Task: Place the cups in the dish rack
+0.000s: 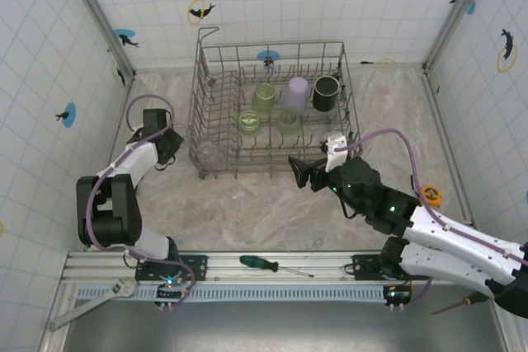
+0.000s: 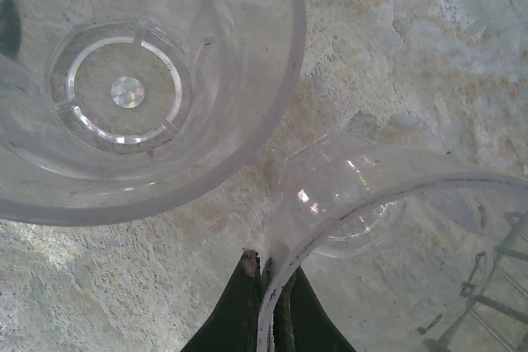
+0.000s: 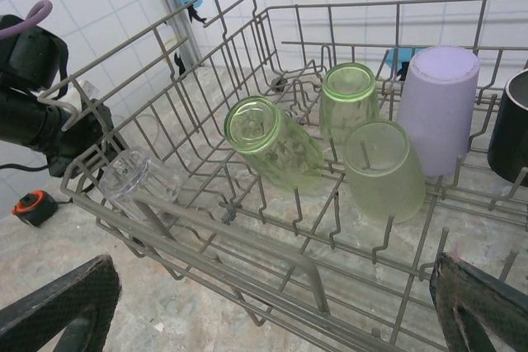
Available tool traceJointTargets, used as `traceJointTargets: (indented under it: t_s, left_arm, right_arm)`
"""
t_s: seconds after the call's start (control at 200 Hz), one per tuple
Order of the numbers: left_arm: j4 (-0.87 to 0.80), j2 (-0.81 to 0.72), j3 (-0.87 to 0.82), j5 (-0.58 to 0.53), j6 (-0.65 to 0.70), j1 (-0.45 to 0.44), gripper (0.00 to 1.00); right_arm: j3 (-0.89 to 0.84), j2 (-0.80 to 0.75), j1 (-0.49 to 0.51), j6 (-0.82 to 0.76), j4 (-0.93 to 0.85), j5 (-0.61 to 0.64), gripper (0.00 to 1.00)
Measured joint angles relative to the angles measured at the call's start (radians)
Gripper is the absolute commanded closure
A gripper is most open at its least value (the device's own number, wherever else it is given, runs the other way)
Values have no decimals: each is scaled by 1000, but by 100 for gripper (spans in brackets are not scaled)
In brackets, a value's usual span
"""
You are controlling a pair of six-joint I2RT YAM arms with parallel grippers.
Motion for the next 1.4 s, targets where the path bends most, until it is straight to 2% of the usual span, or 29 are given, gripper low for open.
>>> traceJointTargets:
  t_s: [0.4,0.821,1.156,1.396]
  left_arm:
    - [11,-11,33,6,-33,31,100]
    - [114,-148,3,36,-51,41,100]
    - [252,-325,-112,47,-47,41,100]
    - [393,-387,-153,130,-27,41,100]
  right_arm:
    - [6,24,5,-5,-7,0,0]
    - [17,71,5,-3,-15,-2,0]
    - [48,121,6,10,-24,-14,0]
    - [50,158,11,16,-25,-32,0]
